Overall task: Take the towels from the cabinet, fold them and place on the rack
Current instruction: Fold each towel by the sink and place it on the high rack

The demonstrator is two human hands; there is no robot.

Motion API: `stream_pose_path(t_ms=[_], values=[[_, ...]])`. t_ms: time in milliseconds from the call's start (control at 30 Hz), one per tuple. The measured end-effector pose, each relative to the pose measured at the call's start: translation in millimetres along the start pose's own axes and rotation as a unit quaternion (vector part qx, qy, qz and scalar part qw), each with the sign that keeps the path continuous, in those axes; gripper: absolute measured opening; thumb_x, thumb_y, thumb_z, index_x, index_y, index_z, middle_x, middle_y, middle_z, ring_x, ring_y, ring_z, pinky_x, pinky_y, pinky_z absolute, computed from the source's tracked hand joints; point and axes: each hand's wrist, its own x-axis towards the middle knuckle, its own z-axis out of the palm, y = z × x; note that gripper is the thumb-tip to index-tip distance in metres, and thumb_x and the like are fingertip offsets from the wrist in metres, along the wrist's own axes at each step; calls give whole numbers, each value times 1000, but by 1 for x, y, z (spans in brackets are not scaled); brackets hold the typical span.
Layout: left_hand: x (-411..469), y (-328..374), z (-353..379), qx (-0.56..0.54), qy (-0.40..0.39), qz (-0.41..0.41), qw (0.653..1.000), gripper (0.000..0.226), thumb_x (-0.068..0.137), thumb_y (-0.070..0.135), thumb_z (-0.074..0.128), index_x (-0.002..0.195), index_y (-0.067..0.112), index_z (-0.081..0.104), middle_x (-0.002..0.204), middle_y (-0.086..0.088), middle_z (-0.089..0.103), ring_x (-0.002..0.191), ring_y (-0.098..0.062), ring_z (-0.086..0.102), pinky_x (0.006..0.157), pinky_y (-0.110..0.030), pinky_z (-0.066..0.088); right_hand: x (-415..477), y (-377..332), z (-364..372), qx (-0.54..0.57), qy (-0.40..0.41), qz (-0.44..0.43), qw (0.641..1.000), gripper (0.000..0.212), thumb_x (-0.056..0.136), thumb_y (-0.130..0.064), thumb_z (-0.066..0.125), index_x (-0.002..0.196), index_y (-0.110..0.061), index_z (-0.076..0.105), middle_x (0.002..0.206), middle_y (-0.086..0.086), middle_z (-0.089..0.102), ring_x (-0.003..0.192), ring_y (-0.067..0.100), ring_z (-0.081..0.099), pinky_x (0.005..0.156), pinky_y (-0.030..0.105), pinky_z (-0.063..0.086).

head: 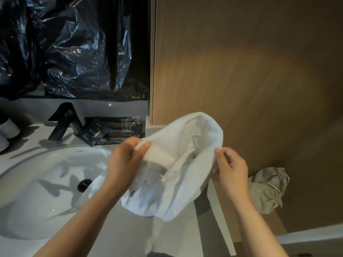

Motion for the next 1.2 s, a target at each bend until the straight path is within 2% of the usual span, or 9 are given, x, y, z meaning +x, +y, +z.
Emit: stream_pose_path(t_ms=[133, 233, 433, 633, 833, 933, 1000, 1100, 1200], values=[[22, 21, -16, -19, 36, 55, 998, 25, 93, 30, 62, 69, 23, 56, 62, 12, 54, 59, -3, 49, 53, -12, 35, 18, -26, 1, -7, 14, -58, 998, 28, 102, -26, 46, 76, -22, 54, 65, -20, 53, 60, -2, 48, 57, 8, 38], [35, 39, -28, 3, 64, 106, 992, 26, 94, 37, 58, 72, 24, 56, 65, 10, 55, 64, -2, 51, 55, -12, 36, 28, -46, 6, 13, 21, -76, 997, 27, 103, -23, 44, 79, -23, 53, 69, -16, 52, 64, -5, 50, 60, 5, 39], [48, 55, -47, 0, 91, 111, 990, 28, 94, 37, 57, 68, 26, 53, 64, 13, 54, 60, -1, 48, 54, -11, 36, 56, -104, 8, 48, 15, -158, 986, 29, 104, -23, 42, 77, -25, 50, 66, -21, 50, 62, -3, 44, 58, 7, 36], [56, 72, -63, -17, 114, 136, 984, 29, 96, 37, 54, 75, 19, 58, 69, 0, 57, 63, -10, 50, 54, -16, 35, 87, -145, 6, 65, 45, -189, 979, 23, 104, -33, 41, 89, -22, 56, 77, -14, 52, 71, -6, 52, 62, 3, 41], [59, 62, -58, -13, 106, 111, 988, 29, 95, 36, 57, 69, 23, 56, 64, 8, 55, 61, -2, 50, 53, -10, 36, 93, -131, 3, 107, 79, -141, 981, 31, 102, -27, 40, 76, -25, 57, 69, -15, 56, 62, -3, 51, 54, 7, 40], [66, 38, -52, 44, 55, 50, 996, 30, 95, 35, 56, 68, 22, 55, 66, 7, 56, 64, -7, 52, 55, -16, 36, 98, -111, 5, 39, 71, -98, 992, 34, 100, -21, 41, 68, -24, 53, 68, -6, 53, 59, 3, 47, 54, 16, 38], [65, 15, -40, 84, 9, -26, 996, 24, 95, 37, 56, 77, 21, 59, 73, 4, 60, 72, -13, 56, 57, -22, 36, 95, -87, 10, -27, 35, -36, 998, 35, 101, -22, 43, 67, -19, 51, 68, -2, 51, 63, 10, 46, 55, 27, 34], [51, -12, -20, 86, -45, -118, 988, 29, 91, 42, 60, 108, 18, 59, 85, 3, 66, 81, -12, 60, 61, -21, 40, 77, -51, 10, -55, -47, 81, 994, 32, 104, -38, 39, 96, -14, 59, 89, -3, 57, 82, 13, 52, 67, 28, 37], [33, -29, -8, 60, -78, -108, 989, 46, 86, 44, 67, 123, 19, 54, 109, -2, 63, 96, -15, 60, 79, -27, 49, 42, -18, 1, -32, -63, 107, 992, 24, 101, -43, 43, 114, -27, 56, 99, -18, 57, 91, 1, 55, 71, 19, 39]])
